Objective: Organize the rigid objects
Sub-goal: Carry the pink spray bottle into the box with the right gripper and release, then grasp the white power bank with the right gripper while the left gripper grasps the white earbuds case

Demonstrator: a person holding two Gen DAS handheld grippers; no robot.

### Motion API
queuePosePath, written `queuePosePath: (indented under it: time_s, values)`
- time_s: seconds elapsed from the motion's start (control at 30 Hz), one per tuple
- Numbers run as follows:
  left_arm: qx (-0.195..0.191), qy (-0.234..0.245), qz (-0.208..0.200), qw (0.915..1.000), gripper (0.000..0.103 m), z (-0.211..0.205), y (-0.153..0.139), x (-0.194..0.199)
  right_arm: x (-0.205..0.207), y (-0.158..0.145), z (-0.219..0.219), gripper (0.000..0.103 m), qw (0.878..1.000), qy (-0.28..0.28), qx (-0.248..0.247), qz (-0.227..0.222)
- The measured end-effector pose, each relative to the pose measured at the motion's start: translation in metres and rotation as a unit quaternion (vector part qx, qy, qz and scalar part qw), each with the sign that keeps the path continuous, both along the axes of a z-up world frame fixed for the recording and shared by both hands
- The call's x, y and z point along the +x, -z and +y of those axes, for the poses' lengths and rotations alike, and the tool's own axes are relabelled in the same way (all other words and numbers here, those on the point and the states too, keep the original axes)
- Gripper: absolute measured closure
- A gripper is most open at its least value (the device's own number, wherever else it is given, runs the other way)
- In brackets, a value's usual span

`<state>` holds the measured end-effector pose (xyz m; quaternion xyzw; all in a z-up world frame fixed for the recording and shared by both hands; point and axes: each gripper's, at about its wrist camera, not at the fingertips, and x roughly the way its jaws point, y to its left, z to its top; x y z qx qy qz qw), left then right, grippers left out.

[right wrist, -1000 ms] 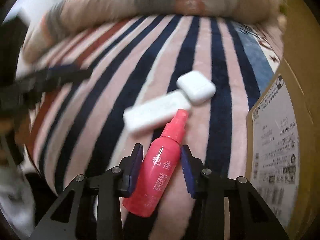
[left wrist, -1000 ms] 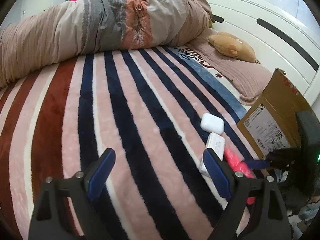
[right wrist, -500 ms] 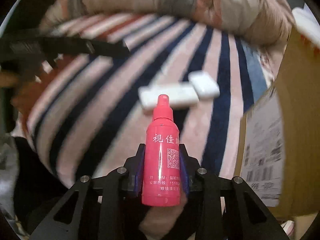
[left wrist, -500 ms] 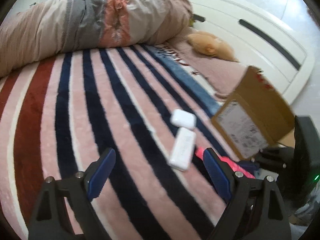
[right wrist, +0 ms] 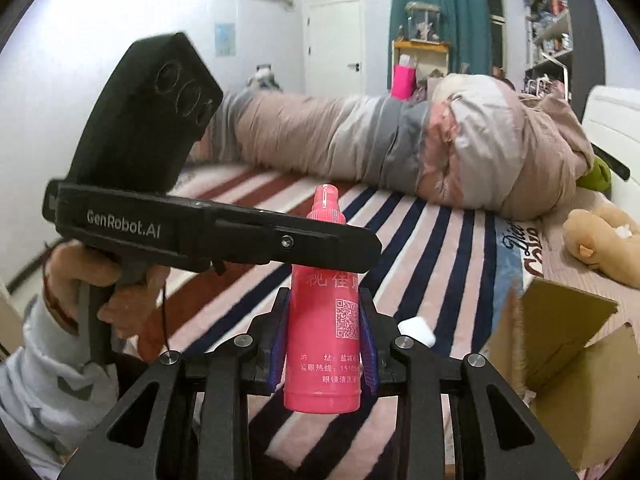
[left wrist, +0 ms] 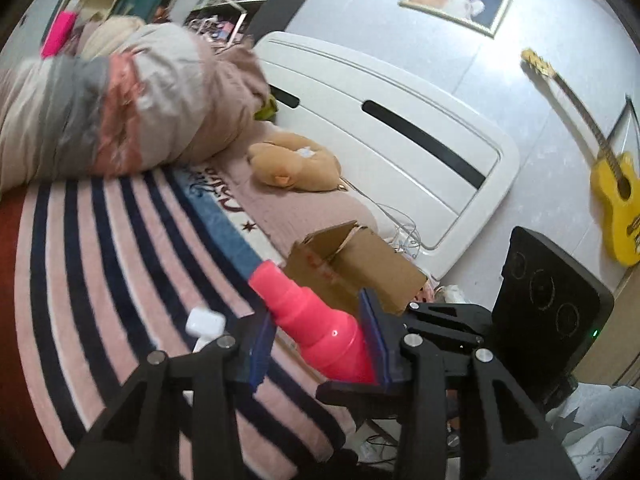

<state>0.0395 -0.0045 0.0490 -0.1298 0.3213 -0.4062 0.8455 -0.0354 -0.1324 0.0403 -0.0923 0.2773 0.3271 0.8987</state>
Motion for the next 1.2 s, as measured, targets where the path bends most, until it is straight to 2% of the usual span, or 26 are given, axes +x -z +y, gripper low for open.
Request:
queuePosePath:
  time_s: [0.13,0.23,0.3,0.43,0.53,0.67,0.73,0.77,0.87,0.9,1.03,1.1,1.2]
  values:
    - [0.038,0.026,-0.005,0.9989,0.065,-0.058,-0.023,0.013,0.011,-0.012,-0.042,0.076,1.000,0.024,0.017,0.006]
    - [0.073,0.047,0.003,0.9962,0.065,-0.113,-0.031,0.025,0.020,-0.018,-0.085,0.076,0.998,0.052,0.032,0.031]
    - [0.106,0.067,0.016,0.9919,0.065,-0.151,-0.025,0.033,0.028,-0.017,-0.113,0.076,0.995,0.073,0.042,0.058]
    - [0.156,0.093,0.052,0.9819,0.065,-0.198,-0.003,0.047,0.037,0.006,-0.157,0.076,0.986,0.115,0.037,0.112]
    - [0.188,0.097,0.073,0.9747,0.063,-0.218,0.010,0.052,0.040,0.019,-0.172,0.076,0.982,0.127,0.026,0.135]
    - [0.236,0.084,0.066,0.9658,0.056,-0.234,0.019,0.054,0.042,0.032,-0.174,0.076,0.978,0.145,-0.011,0.146]
    - [0.235,0.080,0.063,0.9668,0.046,-0.231,0.017,0.054,0.041,0.034,-0.174,0.075,0.977,0.157,-0.029,0.144]
    - [0.231,0.077,0.062,0.9678,0.045,-0.227,0.016,0.054,0.041,0.037,-0.174,0.075,0.975,0.163,-0.038,0.146]
    - [0.222,0.054,0.048,0.9725,0.039,-0.204,0.004,0.050,0.038,0.041,-0.179,0.073,0.974,0.165,-0.032,0.153]
    - [0.216,0.047,0.044,0.9742,0.036,-0.197,0.000,0.049,0.037,0.041,-0.179,0.069,0.974,0.165,-0.030,0.152]
    - [0.191,-0.007,0.013,0.9814,0.028,-0.138,-0.026,0.038,0.027,0.022,-0.167,0.067,0.979,0.165,-0.024,0.118]
    - [0.193,-0.051,-0.007,0.9799,0.022,-0.100,-0.034,0.031,0.022,0.010,-0.157,0.067,0.984,0.145,-0.001,0.106]
    - [0.203,-0.109,-0.015,0.9731,0.018,-0.052,-0.030,0.024,0.008,-0.008,-0.123,0.067,0.993,0.082,0.024,0.083]
